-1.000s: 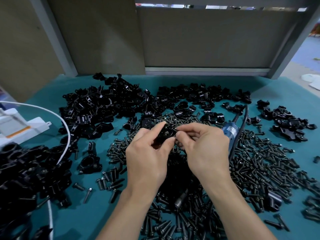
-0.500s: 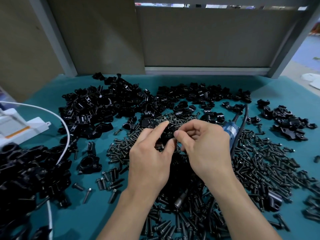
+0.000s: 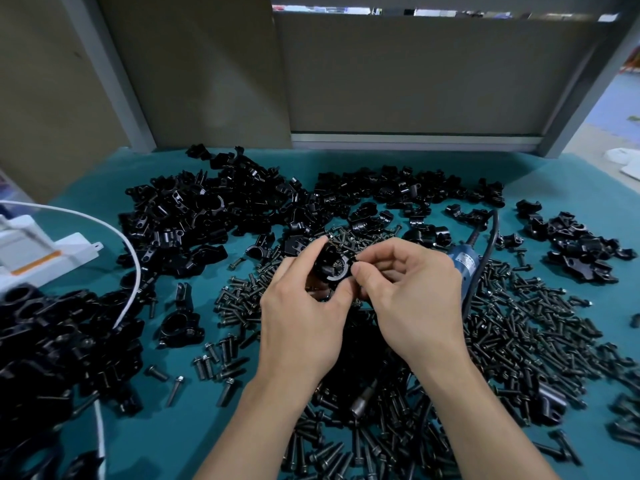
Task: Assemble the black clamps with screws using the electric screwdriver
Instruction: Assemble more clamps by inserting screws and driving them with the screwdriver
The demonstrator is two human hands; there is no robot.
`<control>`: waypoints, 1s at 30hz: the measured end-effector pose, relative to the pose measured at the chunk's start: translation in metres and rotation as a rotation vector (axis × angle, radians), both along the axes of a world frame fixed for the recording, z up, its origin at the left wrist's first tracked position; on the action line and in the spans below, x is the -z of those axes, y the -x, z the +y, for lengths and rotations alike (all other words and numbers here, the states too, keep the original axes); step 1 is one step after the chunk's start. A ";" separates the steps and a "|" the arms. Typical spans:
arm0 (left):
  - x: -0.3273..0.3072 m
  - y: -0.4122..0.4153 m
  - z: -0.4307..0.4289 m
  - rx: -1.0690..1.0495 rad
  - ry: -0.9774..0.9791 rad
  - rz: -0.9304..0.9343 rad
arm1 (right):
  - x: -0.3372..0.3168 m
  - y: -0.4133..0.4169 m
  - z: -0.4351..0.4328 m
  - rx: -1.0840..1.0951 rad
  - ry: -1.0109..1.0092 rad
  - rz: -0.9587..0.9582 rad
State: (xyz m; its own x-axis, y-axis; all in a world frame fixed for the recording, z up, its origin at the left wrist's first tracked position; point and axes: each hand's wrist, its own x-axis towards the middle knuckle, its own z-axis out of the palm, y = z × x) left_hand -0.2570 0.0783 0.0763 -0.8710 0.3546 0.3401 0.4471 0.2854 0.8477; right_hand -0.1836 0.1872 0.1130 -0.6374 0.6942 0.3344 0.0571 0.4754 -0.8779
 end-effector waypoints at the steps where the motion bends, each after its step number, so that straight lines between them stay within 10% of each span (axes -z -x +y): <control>1: 0.000 0.000 0.000 0.007 0.000 0.007 | 0.000 0.000 0.000 0.000 0.000 0.006; 30: 0.000 -0.004 0.004 -0.027 -0.166 0.007 | -0.005 -0.002 -0.004 -0.110 -0.168 -0.189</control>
